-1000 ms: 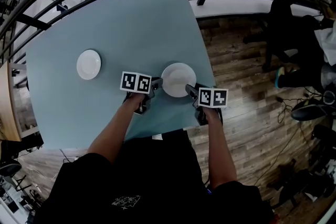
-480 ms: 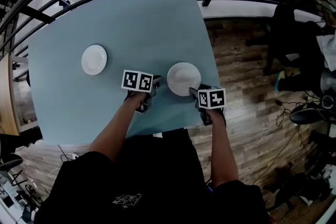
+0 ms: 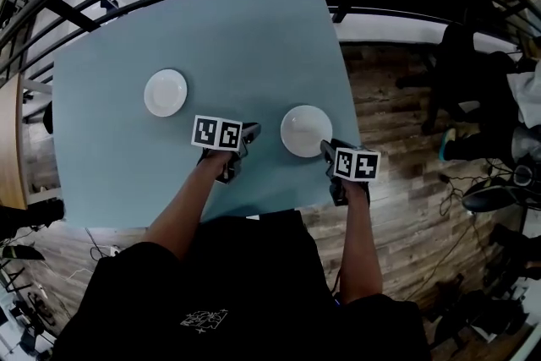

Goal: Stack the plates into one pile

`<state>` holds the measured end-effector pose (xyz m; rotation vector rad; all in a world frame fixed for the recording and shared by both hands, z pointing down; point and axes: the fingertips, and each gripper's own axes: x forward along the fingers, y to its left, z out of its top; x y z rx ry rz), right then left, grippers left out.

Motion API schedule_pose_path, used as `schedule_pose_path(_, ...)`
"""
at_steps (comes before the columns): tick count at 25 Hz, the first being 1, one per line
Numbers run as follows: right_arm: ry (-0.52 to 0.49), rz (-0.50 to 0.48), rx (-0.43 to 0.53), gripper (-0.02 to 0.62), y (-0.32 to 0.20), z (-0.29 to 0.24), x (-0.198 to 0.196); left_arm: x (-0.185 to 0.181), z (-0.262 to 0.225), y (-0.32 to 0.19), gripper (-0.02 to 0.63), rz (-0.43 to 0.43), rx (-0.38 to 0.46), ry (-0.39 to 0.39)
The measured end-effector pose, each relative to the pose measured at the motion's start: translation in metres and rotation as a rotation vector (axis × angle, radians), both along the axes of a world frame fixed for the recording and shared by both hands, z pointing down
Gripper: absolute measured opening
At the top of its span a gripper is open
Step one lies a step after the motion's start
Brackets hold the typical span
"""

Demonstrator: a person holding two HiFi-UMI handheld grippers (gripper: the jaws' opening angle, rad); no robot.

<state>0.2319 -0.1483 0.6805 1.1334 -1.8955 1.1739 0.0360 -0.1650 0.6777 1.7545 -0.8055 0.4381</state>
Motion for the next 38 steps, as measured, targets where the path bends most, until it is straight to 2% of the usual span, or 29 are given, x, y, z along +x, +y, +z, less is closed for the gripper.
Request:
schedule_pose_path(4,-0.014,-0.023,0.040,0.044,-0.001,-0.012,-0.023,-0.023,-0.014,0.006,0.017,-0.046,0.016,0.037)
schedule_pose_path(7,-0.043,-0.064,0.062,0.015,0.000,-0.021,-0.049,-0.046,-0.021,0.014,0.015,-0.075,0.025,0.039)
schedule_pose_path(13,-0.132,-0.141,0.089,0.006,0.000,-0.038,-0.114,-0.102,-0.033,0.033,0.014,-0.169,0.039,0.030)
schedule_pose_path(17,-0.166,-0.230,0.118,0.006,0.000,-0.047,-0.164,-0.139,-0.036,0.044,0.014,-0.240,0.060,0.020)
schedule_pose_path(27,-0.220,-0.397,0.113,0.006,0.000,-0.058,-0.277,-0.248,-0.041,0.068,0.014,-0.401,0.080,-0.017)
schedule_pose_path(30,-0.240,-0.406,0.106,0.006,-0.003,-0.060,-0.300,-0.275,-0.037,0.071,0.014,-0.436,0.075,-0.029)
schedule_pose_path(33,-0.288,-0.371,0.075,0.006,-0.003,-0.059,-0.323,-0.300,-0.032,0.075,0.014,-0.470,0.062,-0.030)
schedule_pose_path(38,-0.351,-0.304,0.014,0.006,-0.006,-0.044,-0.358,-0.335,-0.023,0.071,0.014,-0.538,0.050,0.010)
